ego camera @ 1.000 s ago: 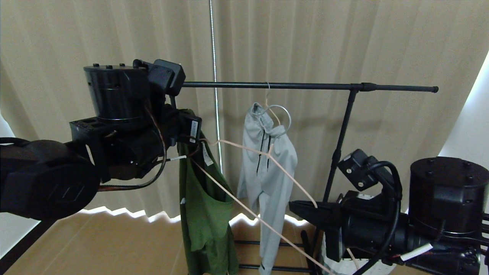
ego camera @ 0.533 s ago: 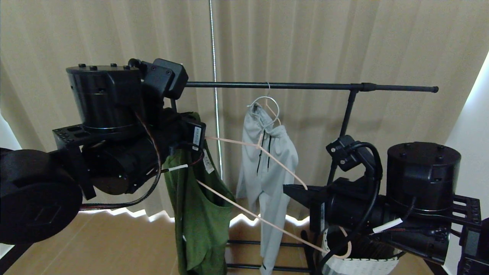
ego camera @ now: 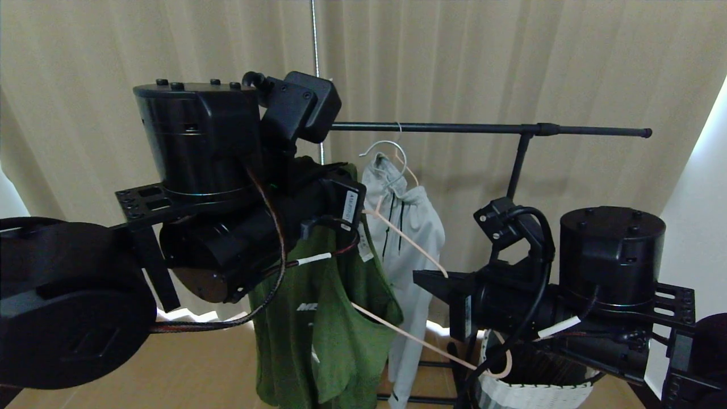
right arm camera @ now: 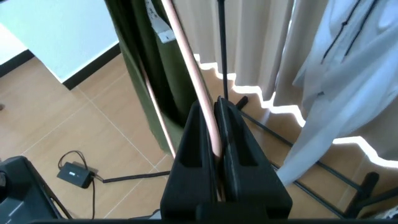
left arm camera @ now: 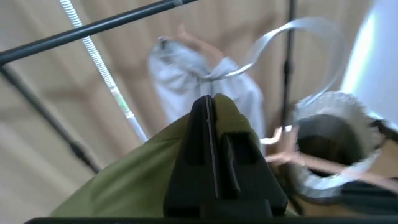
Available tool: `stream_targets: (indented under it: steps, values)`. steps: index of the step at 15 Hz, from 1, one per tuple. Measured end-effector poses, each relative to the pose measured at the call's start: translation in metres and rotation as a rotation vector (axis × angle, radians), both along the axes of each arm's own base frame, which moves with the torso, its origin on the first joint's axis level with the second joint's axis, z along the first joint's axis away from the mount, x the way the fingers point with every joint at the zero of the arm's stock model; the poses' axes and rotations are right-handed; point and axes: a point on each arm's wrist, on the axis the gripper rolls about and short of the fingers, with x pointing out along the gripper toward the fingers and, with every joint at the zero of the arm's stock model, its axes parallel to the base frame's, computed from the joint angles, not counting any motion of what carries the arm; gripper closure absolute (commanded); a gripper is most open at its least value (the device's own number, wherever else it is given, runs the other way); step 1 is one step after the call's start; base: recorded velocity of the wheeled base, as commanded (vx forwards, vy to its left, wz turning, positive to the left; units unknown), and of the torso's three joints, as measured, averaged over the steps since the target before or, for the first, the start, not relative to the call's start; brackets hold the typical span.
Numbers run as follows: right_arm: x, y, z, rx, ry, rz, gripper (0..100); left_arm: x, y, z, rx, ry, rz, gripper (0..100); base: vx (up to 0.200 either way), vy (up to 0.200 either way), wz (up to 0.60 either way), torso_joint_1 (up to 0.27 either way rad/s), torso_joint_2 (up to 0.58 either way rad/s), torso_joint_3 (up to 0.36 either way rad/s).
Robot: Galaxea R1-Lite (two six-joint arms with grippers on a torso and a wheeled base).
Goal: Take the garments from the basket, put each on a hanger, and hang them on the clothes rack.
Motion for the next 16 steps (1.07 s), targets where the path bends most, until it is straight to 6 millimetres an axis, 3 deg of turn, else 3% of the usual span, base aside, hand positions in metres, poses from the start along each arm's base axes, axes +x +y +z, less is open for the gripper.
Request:
stream_targets:
  steps: [4,9,10,16]
  values:
    - [0.002,0.005,0.003,0.008,-0.010,0.005,100,-0.005,-0.013,0.001,-0.019,0.009,-0.103,100,0.000,0.000,0.00,0.000,0.00,0.000]
    - [0.005,0.000,0.008,0.020,-0.026,-0.019,100,-0.012,-0.004,-0.011,0.013,0.041,-0.105,100,0.000,0.000,0.00,0.000,0.00,0.000]
    - [0.007,-0.002,0.010,0.023,-0.031,-0.027,100,-0.014,-0.002,-0.013,0.018,0.044,-0.105,0,0.000,0.000,0.00,0.000,0.00,0.000]
    - [0.006,-0.017,0.025,0.034,-0.088,-0.058,100,-0.021,0.011,-0.014,0.030,0.045,-0.104,0,0.000,0.000,0.00,0.000,0.00,0.000]
